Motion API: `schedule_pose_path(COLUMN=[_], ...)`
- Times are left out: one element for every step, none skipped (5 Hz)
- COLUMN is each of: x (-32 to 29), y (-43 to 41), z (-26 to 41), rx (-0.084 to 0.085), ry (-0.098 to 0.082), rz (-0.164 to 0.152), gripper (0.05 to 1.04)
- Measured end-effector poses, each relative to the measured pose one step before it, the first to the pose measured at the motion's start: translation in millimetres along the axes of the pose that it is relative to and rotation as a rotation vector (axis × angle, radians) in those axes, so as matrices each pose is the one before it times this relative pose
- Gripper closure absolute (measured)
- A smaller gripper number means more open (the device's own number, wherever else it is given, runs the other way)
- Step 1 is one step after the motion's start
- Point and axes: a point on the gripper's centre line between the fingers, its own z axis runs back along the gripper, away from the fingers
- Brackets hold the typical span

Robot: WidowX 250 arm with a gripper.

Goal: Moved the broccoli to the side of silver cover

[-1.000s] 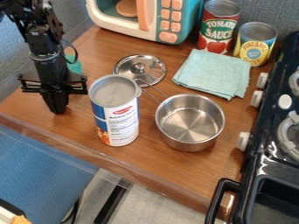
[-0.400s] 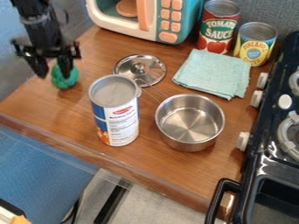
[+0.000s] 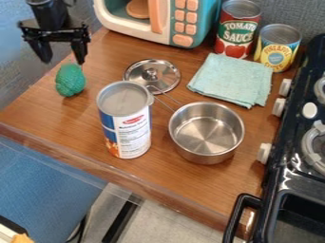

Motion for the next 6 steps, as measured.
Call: schedule_pose_path(x=[0.27, -7.40, -2.38, -4.93, 0.41, 0.95], y=[2.50, -0.04, -5.02, -4.21, -0.11, -1.56], z=[-15.52, -10.93, -0.82, -3.42, -0.13, 0.27], rx=[0.0099, 0.0014, -0.0115, -0.0105, 0.0004, 0.0032], ry=[0.0436, 0.0530, 0.0169, 0.0139, -0.0093, -0.0025], rz=[-0.0053, -0.0058, -0.0112, -0.0127, 0.0040, -0.0058], gripper=[0.083, 0.083, 0.115, 0.356, 0.412, 0.412])
